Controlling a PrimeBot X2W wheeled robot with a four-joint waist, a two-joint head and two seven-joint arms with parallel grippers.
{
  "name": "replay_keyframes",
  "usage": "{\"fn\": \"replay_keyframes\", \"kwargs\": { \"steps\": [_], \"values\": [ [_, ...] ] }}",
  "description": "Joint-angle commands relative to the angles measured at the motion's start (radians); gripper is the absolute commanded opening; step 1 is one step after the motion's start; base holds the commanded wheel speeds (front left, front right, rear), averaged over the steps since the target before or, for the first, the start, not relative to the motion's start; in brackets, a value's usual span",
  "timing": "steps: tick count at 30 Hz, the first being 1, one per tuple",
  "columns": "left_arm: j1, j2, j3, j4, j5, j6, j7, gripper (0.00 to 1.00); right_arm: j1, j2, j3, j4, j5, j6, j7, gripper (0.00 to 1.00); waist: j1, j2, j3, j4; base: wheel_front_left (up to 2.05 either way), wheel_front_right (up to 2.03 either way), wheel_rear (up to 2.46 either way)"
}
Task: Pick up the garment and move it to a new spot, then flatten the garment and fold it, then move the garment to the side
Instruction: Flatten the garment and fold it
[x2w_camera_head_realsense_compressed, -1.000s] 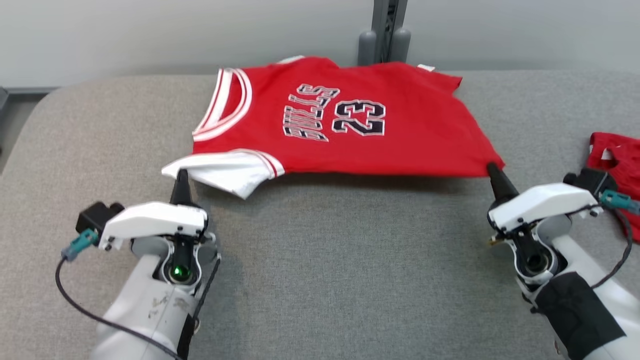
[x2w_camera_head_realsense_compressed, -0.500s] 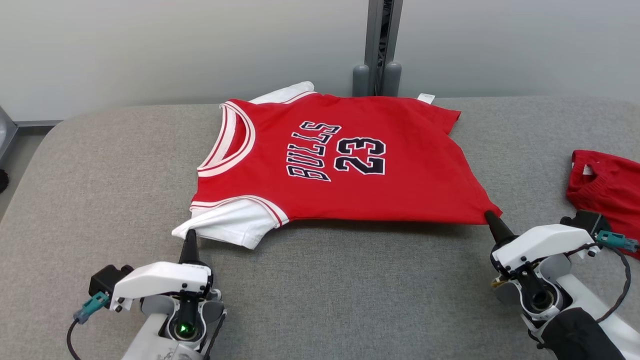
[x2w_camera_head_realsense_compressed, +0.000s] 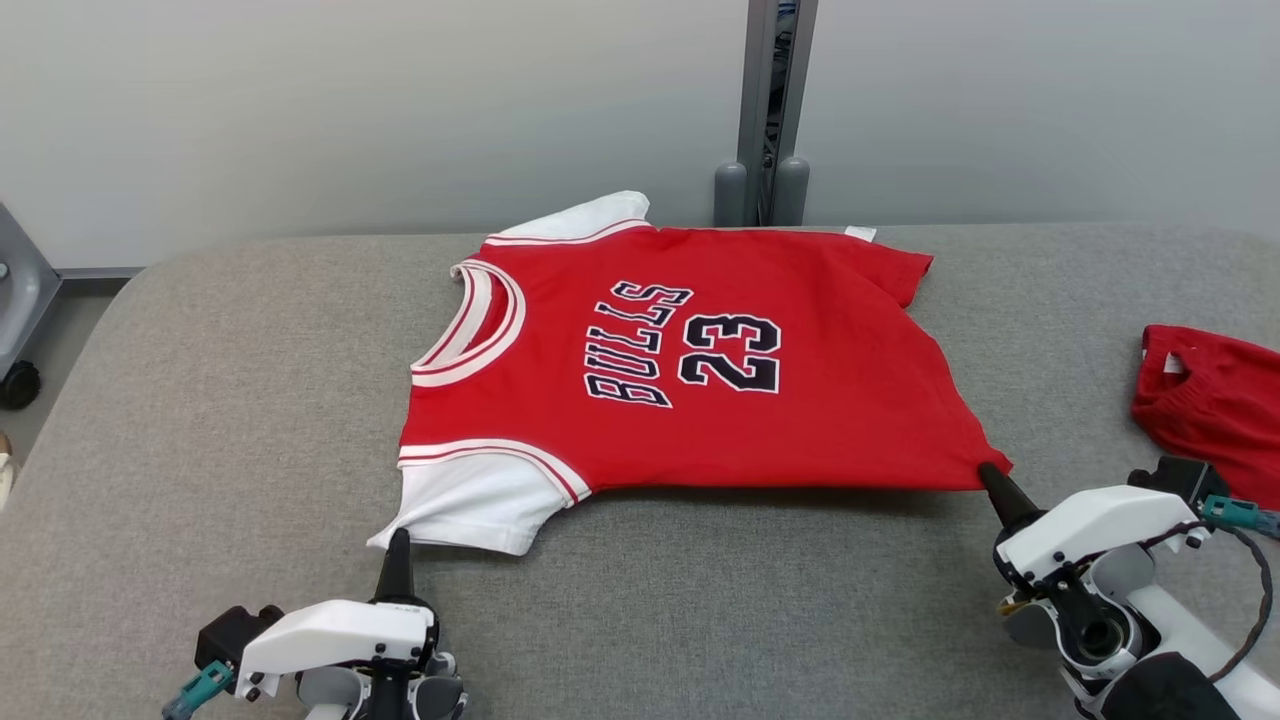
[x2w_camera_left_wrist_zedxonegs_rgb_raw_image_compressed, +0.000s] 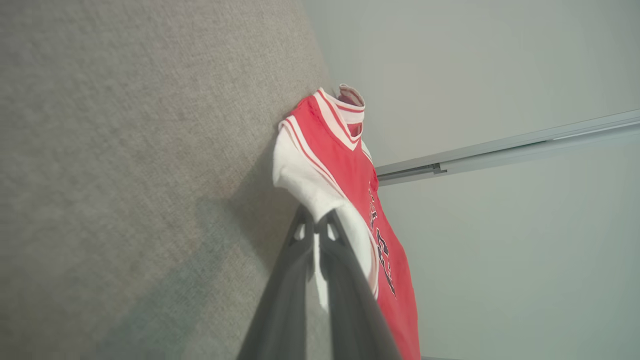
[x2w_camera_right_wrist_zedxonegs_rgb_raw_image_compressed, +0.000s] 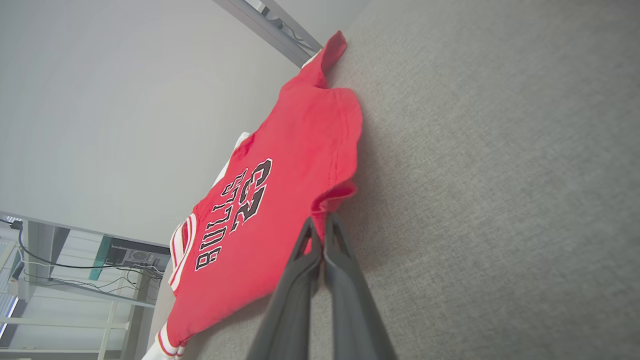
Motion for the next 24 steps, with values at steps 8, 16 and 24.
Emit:
{"fn": "replay_keyframes", "kwargs": {
  "steps": [8, 16, 24],
  "values": [
    [0.053, 0.008, 0.030, -0.043, 0.007, -0.001, -0.001, 0.00, 0.037, -0.037, 0.014, -0.013, -0.002, 0.001, 0.003, 0.00, 0.0000, -0.0001, -0.017, 0.013, 0.00, 0.00, 0.00],
    [0.117, 0.007, -0.013, -0.083, 0.059, 0.003, -0.001, 0.00, 0.057, -0.066, 0.025, -0.023, 0.004, 0.000, 0.024, 0.00, 0.0000, -0.0001, -0.032, 0.014, 0.00, 0.00, 0.00],
    [0.188, 0.008, -0.031, -0.120, 0.240, 0.022, -0.001, 0.00, 0.068, -0.100, 0.045, -0.043, 0.000, 0.000, 0.063, 0.00, 0.0000, -0.0001, -0.039, 0.008, 0.00, 0.00, 0.00]
  ]
}}
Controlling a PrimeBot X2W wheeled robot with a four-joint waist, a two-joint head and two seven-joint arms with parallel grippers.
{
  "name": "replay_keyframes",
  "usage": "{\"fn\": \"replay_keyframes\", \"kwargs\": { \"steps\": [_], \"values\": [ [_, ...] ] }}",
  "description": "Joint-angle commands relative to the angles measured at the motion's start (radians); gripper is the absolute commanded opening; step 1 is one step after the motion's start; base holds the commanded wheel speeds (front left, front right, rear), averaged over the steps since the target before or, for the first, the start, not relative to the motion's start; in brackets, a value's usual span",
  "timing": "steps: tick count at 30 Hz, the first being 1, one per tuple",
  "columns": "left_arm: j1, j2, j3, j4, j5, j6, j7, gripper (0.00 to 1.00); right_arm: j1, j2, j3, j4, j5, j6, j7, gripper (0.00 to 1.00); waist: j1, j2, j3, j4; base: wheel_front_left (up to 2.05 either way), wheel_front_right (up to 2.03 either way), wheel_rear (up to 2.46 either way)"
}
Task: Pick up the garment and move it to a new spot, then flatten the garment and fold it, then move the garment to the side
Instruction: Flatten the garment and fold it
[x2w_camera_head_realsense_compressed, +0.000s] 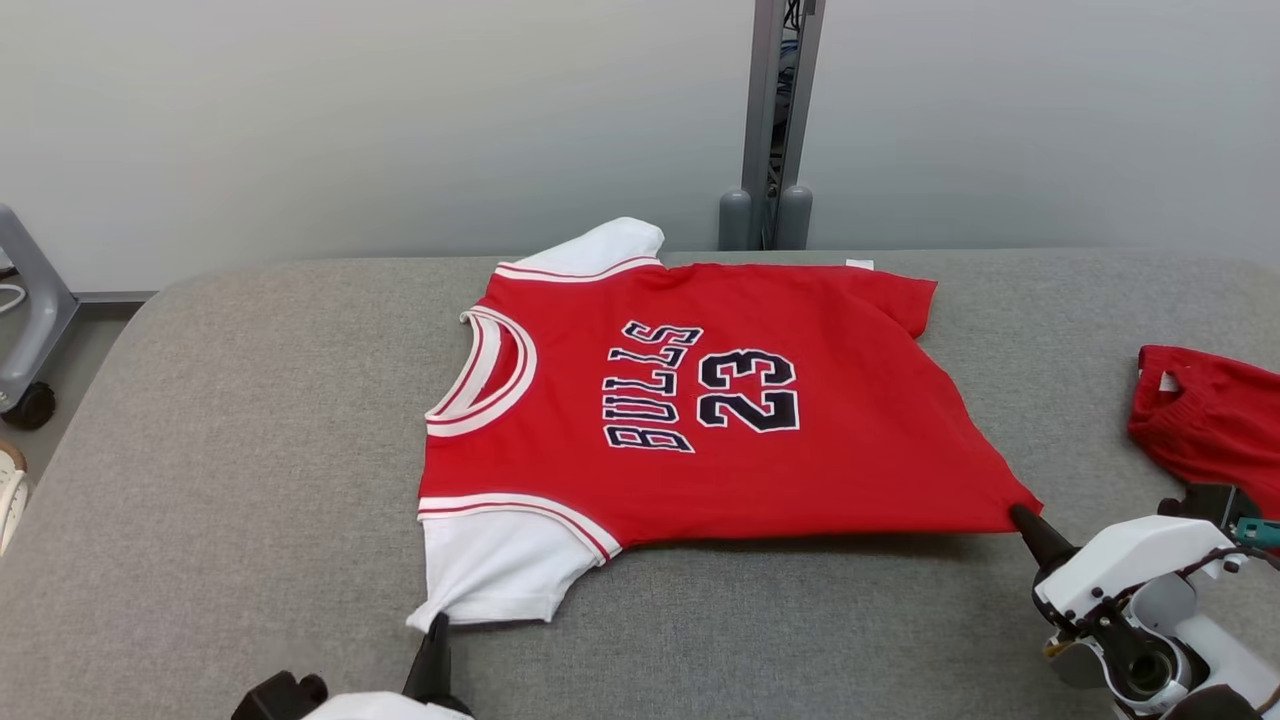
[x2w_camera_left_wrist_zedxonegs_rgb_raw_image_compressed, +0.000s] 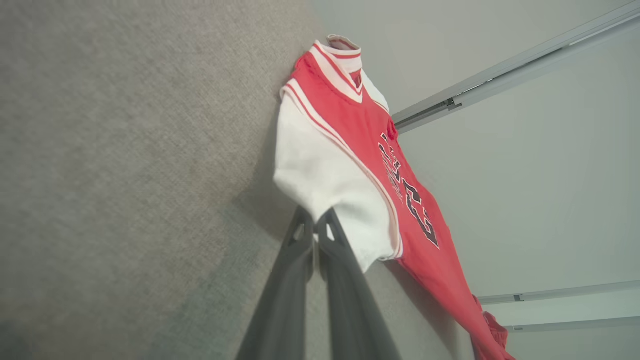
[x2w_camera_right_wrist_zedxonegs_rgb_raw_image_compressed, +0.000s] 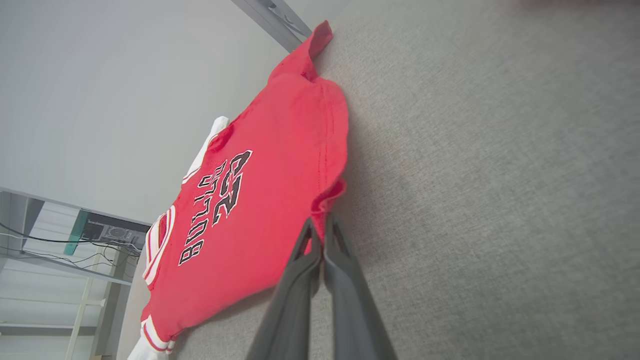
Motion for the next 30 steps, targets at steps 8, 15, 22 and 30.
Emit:
{"fn": "replay_keyframes", "kwargs": {
  "steps": [8, 15, 22, 30],
  "values": [
    [0.088, 0.007, 0.043, -0.059, 0.129, 0.021, -0.001, 0.00, 0.024, -0.052, 0.028, -0.016, -0.015, 0.000, 0.050, 0.00, 0.0000, 0.0000, -0.005, 0.001, 0.00, 0.00, 0.00],
    [0.141, 0.025, 0.018, -0.098, 0.234, 0.031, -0.001, 0.00, 0.039, -0.077, 0.048, -0.042, -0.019, 0.000, 0.093, 0.00, 0.0000, 0.0000, -0.008, 0.005, 0.00, 0.00, 0.00],
    [0.199, 0.039, 0.030, -0.164, 0.290, 0.045, -0.001, 0.00, 0.070, -0.114, 0.055, -0.077, -0.013, 0.000, 0.122, 0.00, 0.0000, 0.0000, -0.015, 0.011, 0.00, 0.00, 0.00],
    [0.263, 0.026, 0.091, -0.258, 0.317, 0.046, -0.001, 0.00, 0.106, -0.159, 0.033, -0.139, 0.003, 0.000, 0.119, 0.00, 0.0000, 0.0000, -0.026, 0.009, 0.00, 0.00, 0.00]
  ]
}}
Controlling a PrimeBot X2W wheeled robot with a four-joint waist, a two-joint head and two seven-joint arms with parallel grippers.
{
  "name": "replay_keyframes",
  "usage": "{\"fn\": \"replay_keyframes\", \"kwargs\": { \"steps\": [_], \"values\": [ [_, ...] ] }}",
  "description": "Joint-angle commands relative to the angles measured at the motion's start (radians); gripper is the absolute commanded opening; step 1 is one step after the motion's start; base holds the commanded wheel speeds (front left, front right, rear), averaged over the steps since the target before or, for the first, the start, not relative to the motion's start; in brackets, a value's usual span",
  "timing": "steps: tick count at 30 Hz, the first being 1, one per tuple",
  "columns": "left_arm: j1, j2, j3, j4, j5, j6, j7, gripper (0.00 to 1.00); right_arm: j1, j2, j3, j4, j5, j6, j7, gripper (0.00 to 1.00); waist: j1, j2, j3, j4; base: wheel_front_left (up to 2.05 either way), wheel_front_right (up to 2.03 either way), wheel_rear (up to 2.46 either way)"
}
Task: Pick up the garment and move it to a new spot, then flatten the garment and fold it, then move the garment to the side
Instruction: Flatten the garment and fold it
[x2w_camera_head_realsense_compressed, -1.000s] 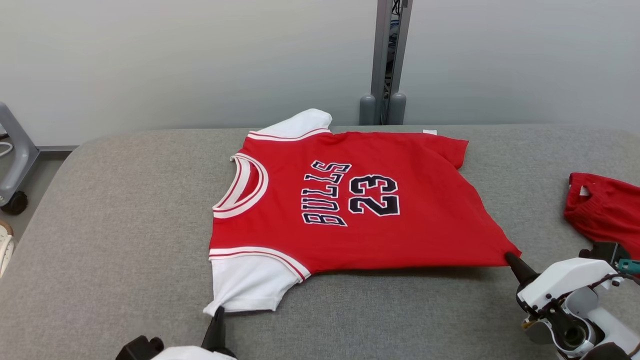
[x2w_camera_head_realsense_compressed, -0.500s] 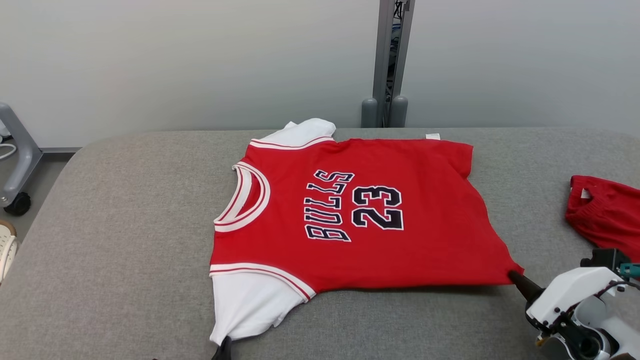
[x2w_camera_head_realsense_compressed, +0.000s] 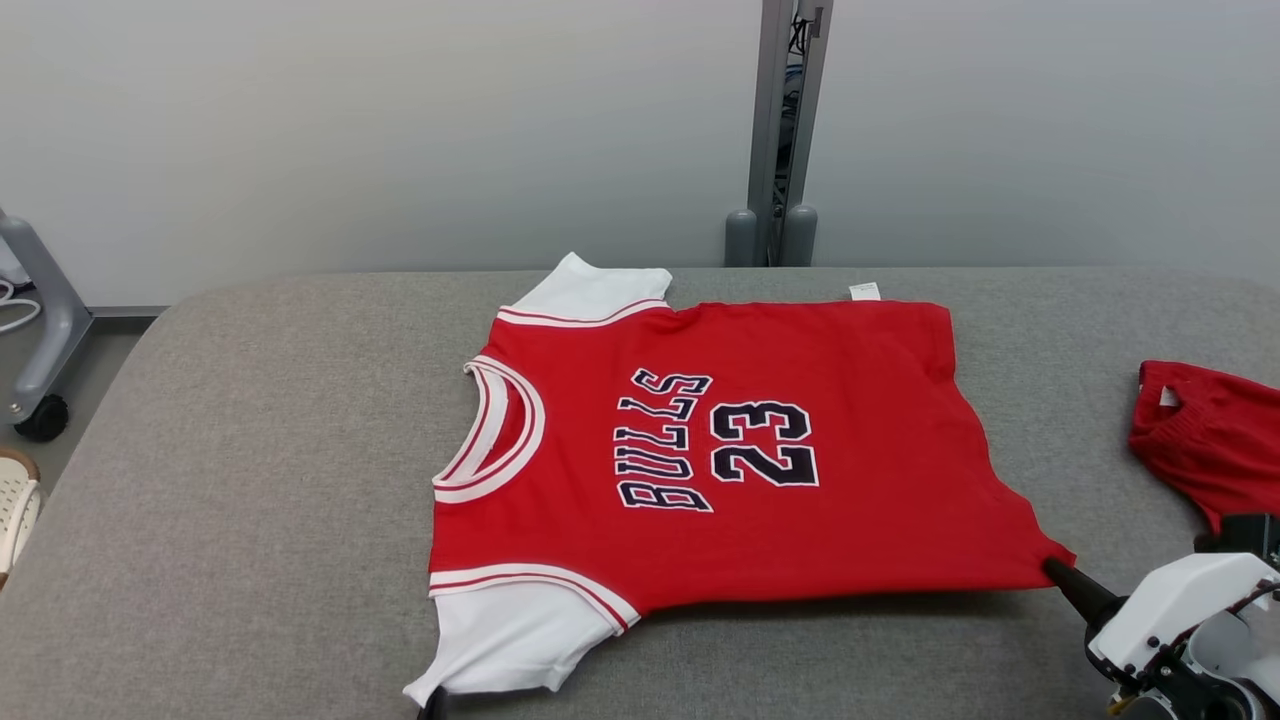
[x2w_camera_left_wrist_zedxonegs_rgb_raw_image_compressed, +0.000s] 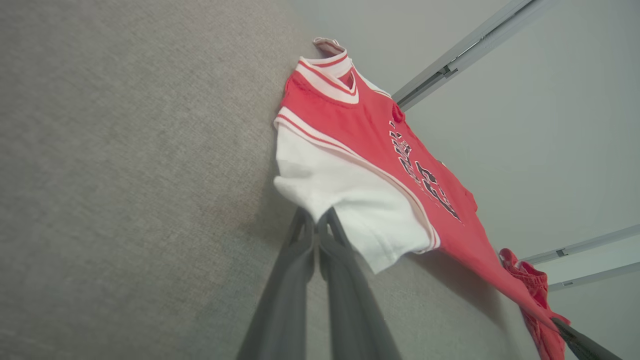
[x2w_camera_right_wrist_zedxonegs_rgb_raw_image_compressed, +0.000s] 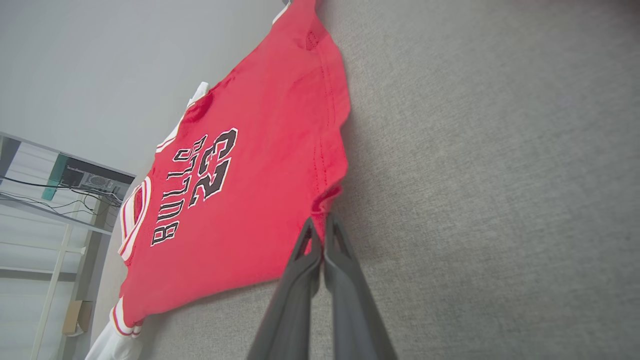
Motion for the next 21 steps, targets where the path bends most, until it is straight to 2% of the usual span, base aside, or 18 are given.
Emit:
{"fn": "replay_keyframes", "kwargs": {
  "steps": [1, 7, 15, 21],
  "values": [
    [0.015, 0.004, 0.008, -0.011, 0.008, 0.001, -0.001, 0.00, 0.014, -0.015, -0.006, -0.005, 0.006, 0.000, 0.002, 0.00, 0.0000, -0.0001, -0.001, -0.001, 0.00, 0.00, 0.00],
    [0.060, 0.013, 0.010, -0.068, 0.041, -0.005, -0.001, 0.00, 0.043, -0.040, -0.015, -0.047, 0.010, 0.000, 0.004, 0.00, 0.0000, -0.0001, 0.000, -0.003, 0.00, 0.00, 0.00],
    [0.146, 0.033, -0.035, -0.169, 0.082, 0.014, 0.005, 0.00, 0.091, -0.075, -0.023, -0.119, 0.016, 0.000, 0.020, 0.00, 0.0000, -0.0001, 0.009, 0.001, 0.00, 0.00, 0.00],
    [0.127, 0.032, -0.020, -0.222, 0.082, 0.031, 0.005, 0.00, 0.083, -0.084, -0.035, -0.131, 0.000, 0.000, 0.010, 0.00, 0.0000, -0.0001, 0.020, 0.005, 0.00, 0.00, 0.00]
  ]
}}
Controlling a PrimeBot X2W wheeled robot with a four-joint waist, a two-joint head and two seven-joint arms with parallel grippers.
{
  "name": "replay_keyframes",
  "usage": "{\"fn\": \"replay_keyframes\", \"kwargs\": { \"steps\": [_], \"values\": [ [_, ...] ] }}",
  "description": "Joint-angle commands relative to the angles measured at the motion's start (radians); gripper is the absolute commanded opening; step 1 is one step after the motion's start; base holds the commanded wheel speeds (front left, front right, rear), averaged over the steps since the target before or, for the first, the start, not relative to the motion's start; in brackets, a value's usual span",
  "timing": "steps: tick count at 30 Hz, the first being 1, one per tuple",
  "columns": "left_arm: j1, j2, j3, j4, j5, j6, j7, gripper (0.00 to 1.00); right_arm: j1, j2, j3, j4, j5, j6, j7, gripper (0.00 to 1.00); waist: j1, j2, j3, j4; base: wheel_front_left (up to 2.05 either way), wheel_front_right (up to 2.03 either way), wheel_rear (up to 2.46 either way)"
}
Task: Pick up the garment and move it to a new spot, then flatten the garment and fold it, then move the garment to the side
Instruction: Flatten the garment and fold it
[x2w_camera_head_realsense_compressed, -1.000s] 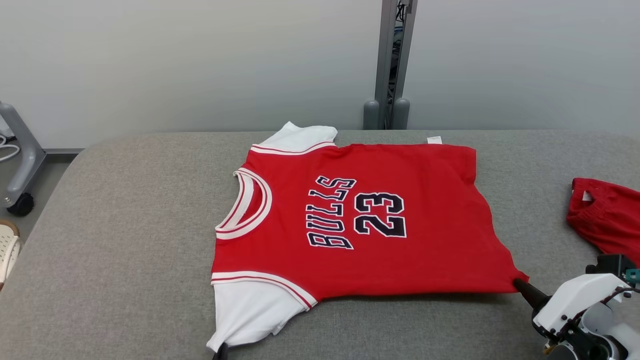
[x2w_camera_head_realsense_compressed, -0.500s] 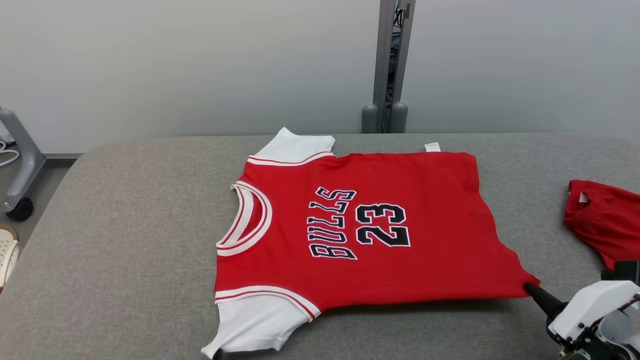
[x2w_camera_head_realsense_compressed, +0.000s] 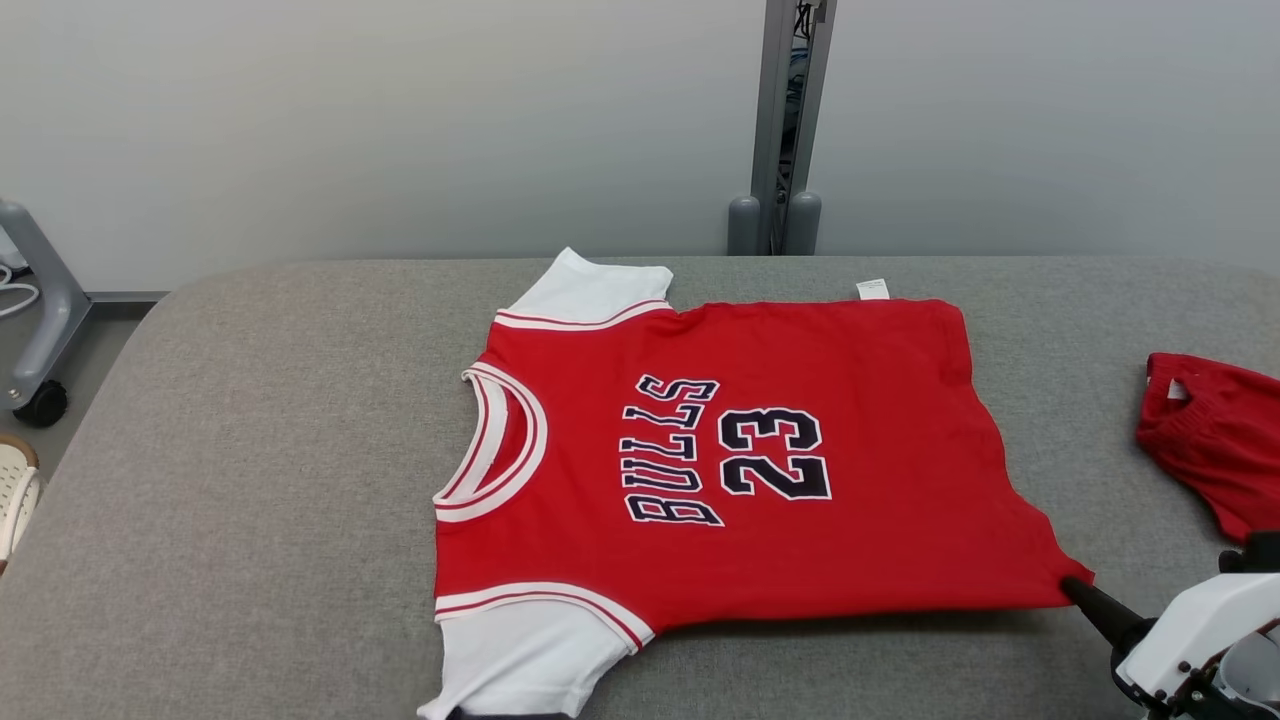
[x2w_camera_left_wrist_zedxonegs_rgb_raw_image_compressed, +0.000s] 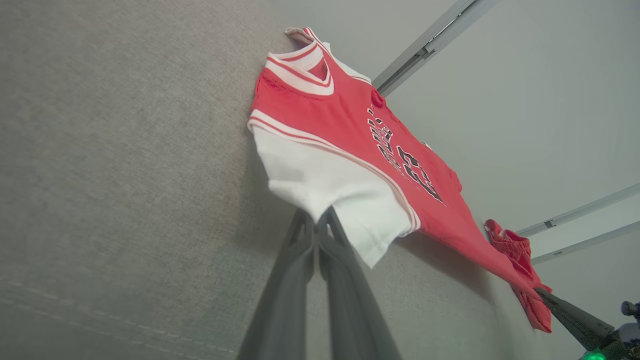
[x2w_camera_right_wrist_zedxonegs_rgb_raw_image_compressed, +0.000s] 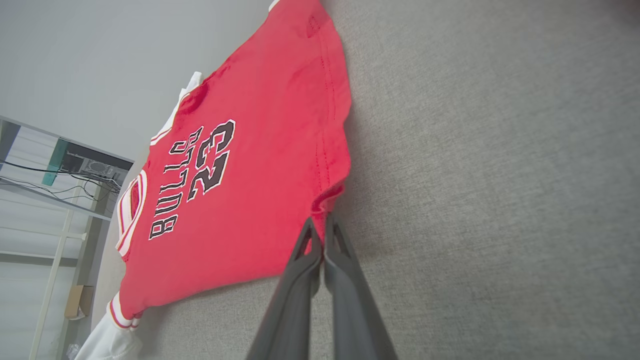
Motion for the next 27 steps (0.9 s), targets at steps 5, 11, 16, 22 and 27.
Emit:
{"fn": "replay_keyframes", "kwargs": {
  "steps": [5, 11, 16, 22, 27],
  "values": [
    [-0.039, 0.010, 0.017, -0.025, 0.008, 0.009, -0.004, 0.00, -0.021, 0.003, -0.013, -0.002, -0.015, 0.000, -0.013, 0.00, 0.0000, 0.0000, 0.006, 0.002, 0.00, 0.00, 0.00],
    [-0.083, 0.016, 0.017, -0.036, 0.021, 0.010, -0.002, 0.00, -0.059, 0.014, -0.030, 0.006, -0.034, 0.000, -0.022, 0.00, 0.0000, 0.0000, 0.021, -0.003, 0.00, 0.00, 0.00],
    [-0.144, 0.021, 0.020, -0.034, 0.037, 0.003, -0.002, 0.00, -0.096, 0.024, -0.045, 0.025, -0.046, 0.000, -0.026, 0.00, 0.0000, 0.0000, 0.051, -0.006, 0.00, 0.00, 0.00],
    [-0.242, 0.008, 0.043, -0.015, 0.053, -0.011, -0.007, 0.00, -0.145, 0.054, -0.060, 0.055, -0.061, 0.000, -0.028, 0.00, 0.0000, 0.0000, 0.089, -0.015, 0.00, 0.00, 0.00],
    [-0.313, -0.004, 0.080, 0.012, 0.064, -0.019, -0.009, 0.00, -0.182, 0.090, -0.071, 0.085, -0.067, 0.000, -0.028, 0.00, 0.0000, 0.0000, 0.106, -0.029, 0.00, 0.00, 0.00]
  ]
}}
